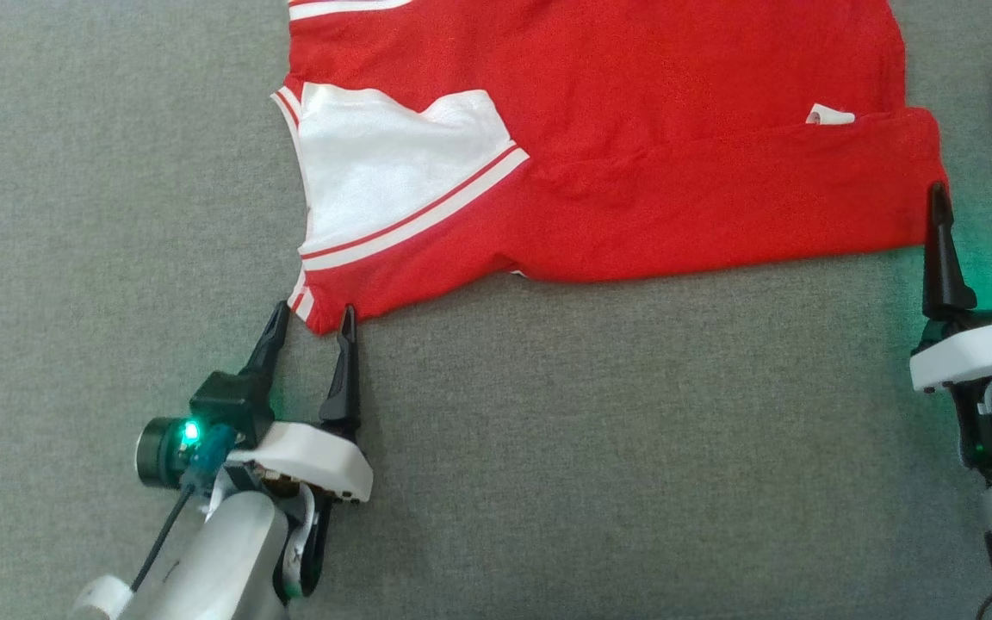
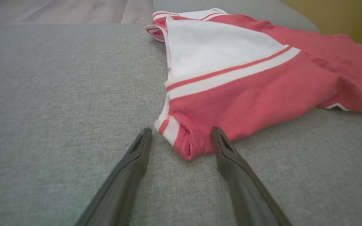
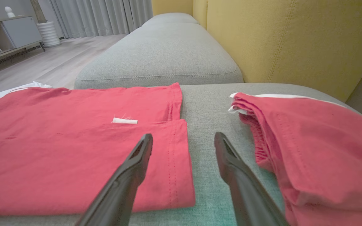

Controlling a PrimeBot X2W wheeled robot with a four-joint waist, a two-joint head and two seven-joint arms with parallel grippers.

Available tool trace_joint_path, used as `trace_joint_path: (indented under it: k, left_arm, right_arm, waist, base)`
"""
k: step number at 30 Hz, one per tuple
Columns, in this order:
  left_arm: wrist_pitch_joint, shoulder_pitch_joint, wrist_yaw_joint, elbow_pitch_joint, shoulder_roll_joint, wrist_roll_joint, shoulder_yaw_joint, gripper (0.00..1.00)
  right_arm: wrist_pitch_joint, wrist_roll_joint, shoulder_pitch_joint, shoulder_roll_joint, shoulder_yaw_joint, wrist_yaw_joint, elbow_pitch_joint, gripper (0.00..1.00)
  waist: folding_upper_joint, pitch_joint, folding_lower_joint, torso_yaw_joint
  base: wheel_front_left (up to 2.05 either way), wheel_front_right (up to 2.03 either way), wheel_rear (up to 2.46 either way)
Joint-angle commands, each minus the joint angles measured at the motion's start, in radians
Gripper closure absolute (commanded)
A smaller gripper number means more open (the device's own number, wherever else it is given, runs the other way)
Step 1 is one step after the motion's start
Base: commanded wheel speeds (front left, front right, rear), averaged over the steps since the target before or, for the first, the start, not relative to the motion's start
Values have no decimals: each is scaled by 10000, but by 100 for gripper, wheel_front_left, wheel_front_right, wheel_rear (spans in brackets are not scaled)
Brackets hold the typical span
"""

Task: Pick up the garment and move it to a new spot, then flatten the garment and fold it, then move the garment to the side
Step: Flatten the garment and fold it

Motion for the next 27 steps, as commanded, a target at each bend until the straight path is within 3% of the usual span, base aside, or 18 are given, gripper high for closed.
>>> trace_joint_path:
  k: [1, 4, 5, 6, 7, 25, 26, 27]
  left_arm:
    - [271, 69, -24, -139, 165, -48, 156, 0]
    - [642, 64, 29, -126, 189, -49, 49, 0]
    - [663, 49, 30, -152, 193, -48, 33, 21]
    - [644, 29, 10, -178, 210, -24, 0, 66]
    - [611, 14, -15, -200, 225, -5, -29, 100]
    - [-6, -45, 74, -699, 849, 71, 233, 100]
    - [-28, -28, 68, -707, 856, 45, 242, 100]
    - [-43, -14, 64, -703, 864, 21, 251, 100]
  right_arm:
    - [-137, 14, 96, -81, 165, -9, -237, 0]
    - [-137, 37, 95, -106, 162, -9, -190, 0]
    - [-137, 49, 98, -104, 177, -9, -162, 0]
    - [-137, 68, 100, -95, 211, -9, -124, 0]
    - [-137, 88, 103, -75, 254, -9, -67, 0]
    - [622, 1396, -268, -112, 811, -9, 1775, 0]
    - [629, 1530, -291, -129, 888, -9, 1807, 12]
    - [648, 1666, -308, -154, 1000, -9, 1826, 77]
  waist:
    - [0, 11, 0, 5]
    - [0, 12, 0, 41]
    - [0, 9, 0, 57]
    - [0, -1, 0, 74]
    - [0, -16, 0, 92]
    - [0, -459, 0, 502]
    - [0, -479, 0, 501]
    - [0, -499, 0, 500]
  base:
    - [0, 0, 0]
    - [0, 0, 0]
    - [0, 0, 0]
    - [0, 0, 0]
    - [0, 0, 0]
    - [0, 0, 0]
    - [0, 0, 0]
    - [0, 0, 0]
